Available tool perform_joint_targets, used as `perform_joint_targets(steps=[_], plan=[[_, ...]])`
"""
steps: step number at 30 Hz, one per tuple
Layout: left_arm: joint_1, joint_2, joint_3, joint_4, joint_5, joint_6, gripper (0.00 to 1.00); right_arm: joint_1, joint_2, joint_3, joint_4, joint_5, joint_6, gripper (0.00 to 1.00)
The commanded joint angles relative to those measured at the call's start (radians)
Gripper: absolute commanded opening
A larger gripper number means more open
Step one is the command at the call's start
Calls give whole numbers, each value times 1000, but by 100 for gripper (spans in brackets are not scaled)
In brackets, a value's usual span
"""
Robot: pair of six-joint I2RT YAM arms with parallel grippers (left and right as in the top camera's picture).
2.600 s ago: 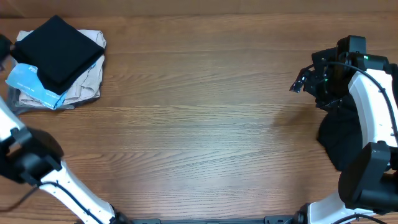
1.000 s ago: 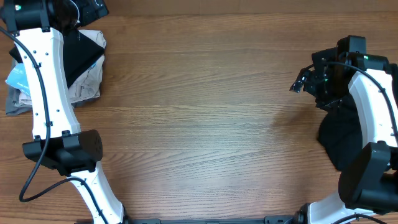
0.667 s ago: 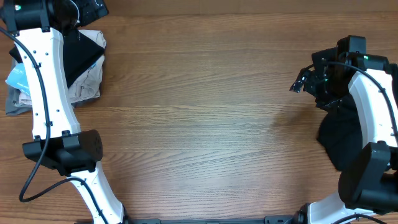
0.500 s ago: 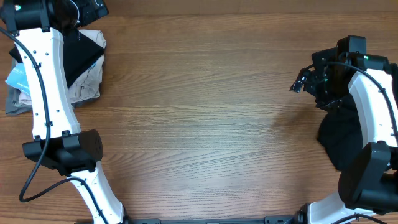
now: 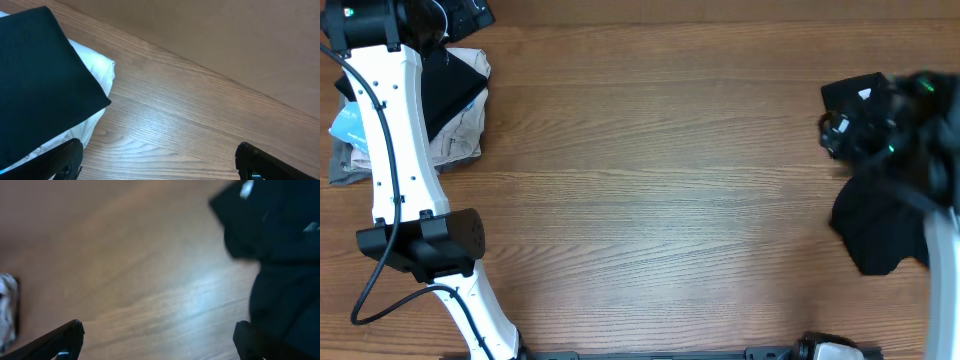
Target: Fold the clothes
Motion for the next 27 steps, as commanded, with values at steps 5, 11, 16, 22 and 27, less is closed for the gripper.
perform_joint_targets(steps=[5,11,16,22,27], plan=[[0,-5,0,1,-13,-3,100,122,-331,14,-1,51,1,100],[0,-5,0,1,-13,-3,100,243,-572,14,-31,97,-11,100],[0,-5,0,0,-13,-3,100,264,-719,-1,-51,118,-11,100],[0,-5,0,0,-13,-3,100,264,-869,-118,-47,130,-11,100],[0,-5,0,0,-13,-3,100,264,-963,-262,27,129,-11,100]])
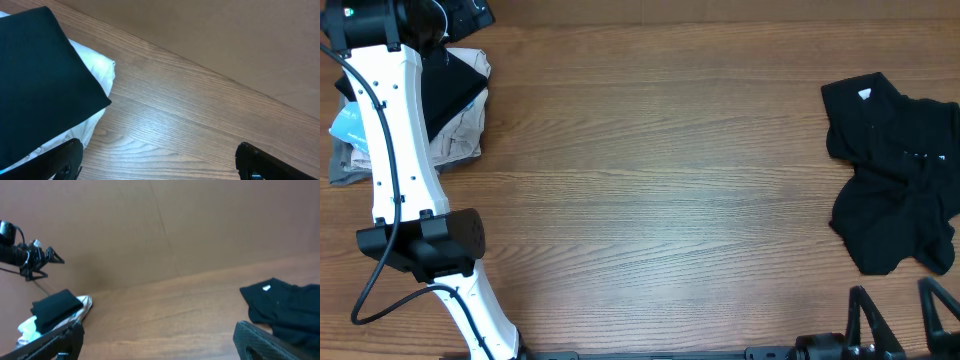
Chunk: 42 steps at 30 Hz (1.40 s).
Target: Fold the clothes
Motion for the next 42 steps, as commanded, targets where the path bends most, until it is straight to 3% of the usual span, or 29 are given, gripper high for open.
perform_joint_targets(steps=[1,10,23,30,36,42], plan=[[0,-5,1,0,-10,-2,100,8,-60,-98,57,16,-6,100],[0,-5,0,0,-10,-2,100,8,-251,-486,361,16,-5,100],[0,-5,0,0,-10,-2,100,8,-249,-963,987,16,2,100],[0,-5,0,0,-10,-2,100,8,-249,-1178,1215,16,6,100],[0,-5,0,0,-10,-2,100,8,-250,-1273,1289,16,6,100],[0,-5,0,0,-10,-2,100,8,-250,-1274,1196,17,-11,100]])
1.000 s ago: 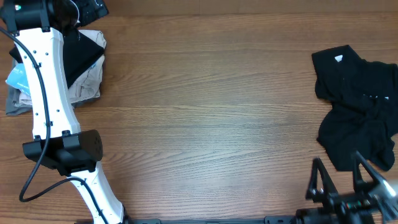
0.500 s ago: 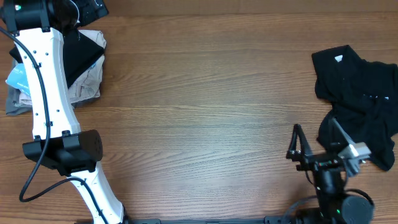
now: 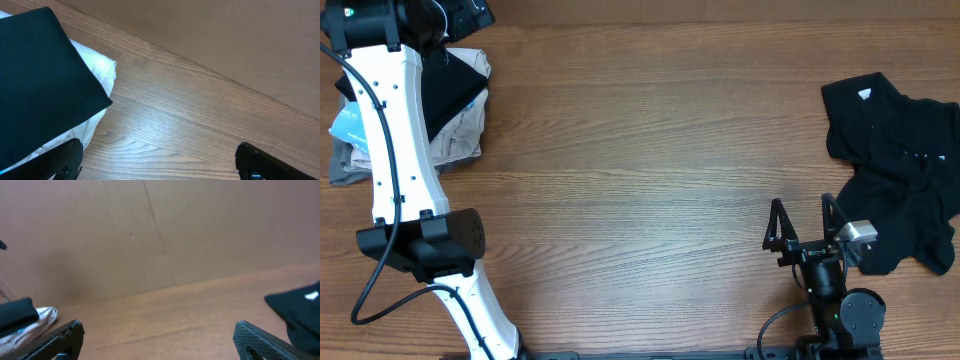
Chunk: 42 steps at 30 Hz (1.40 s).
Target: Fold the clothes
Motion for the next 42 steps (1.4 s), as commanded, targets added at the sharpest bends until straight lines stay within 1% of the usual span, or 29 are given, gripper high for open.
perform_joint_targets(steps=[1,6,39,42], plan=[[0,-5,0,0,-6,-2,100,8,-9,-11,-25,10,-26,100],[0,-5,0,0,-6,-2,100,8,-9,-11,-113,21,-32,100],[0,2,0,0,-6,-2,100,8,-6,-11,-109,20,-32,100],[-2,-22,0,0,-6,-2,100,8,-6,-11,-109,20,-32,100]])
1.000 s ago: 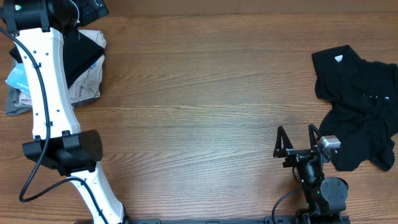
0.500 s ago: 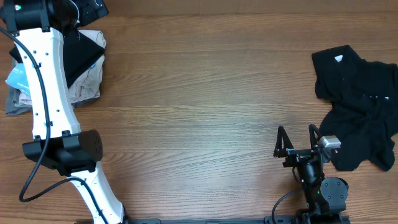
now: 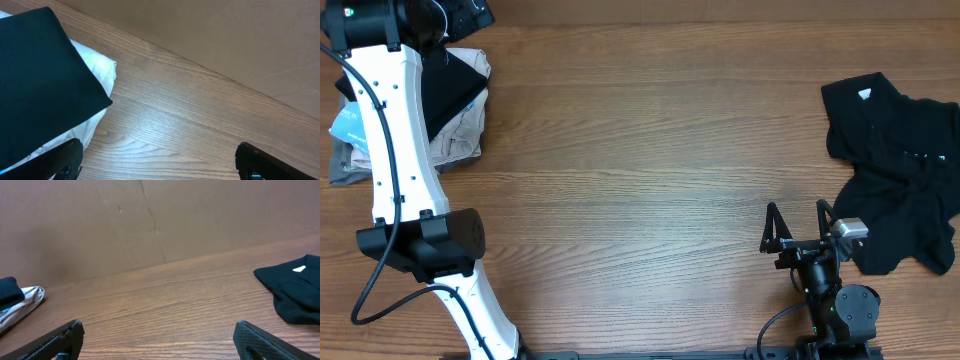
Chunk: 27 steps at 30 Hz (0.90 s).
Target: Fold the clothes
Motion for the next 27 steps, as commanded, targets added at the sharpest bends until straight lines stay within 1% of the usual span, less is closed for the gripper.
perform_joint_targets(steps=[1,6,13,16,20,23,27], plan=[[-5,-37,0,-1,-6,-2,100,8,-6,-11,3,9,-6,100],[-31,-172,0,-8,-6,-2,100,8,-6,-11,3,9,-6,100],[-44,-426,-1,-8,-6,-2,100,8,-6,-11,3,9,-6,100],[-44,-545,-32,-8,-6,-2,100,8,-6,-11,3,9,-6,100],[-44,-739,-212,-7,-6,-2,100,8,-6,-11,3,9,-6,100],[-44,-895,-404,-8,-36,5,100,8,-6,-11,3,9,-6,100],[-44,-1080,-667,-7,-36,5,100,8,-6,-11,3,9,-6,100]])
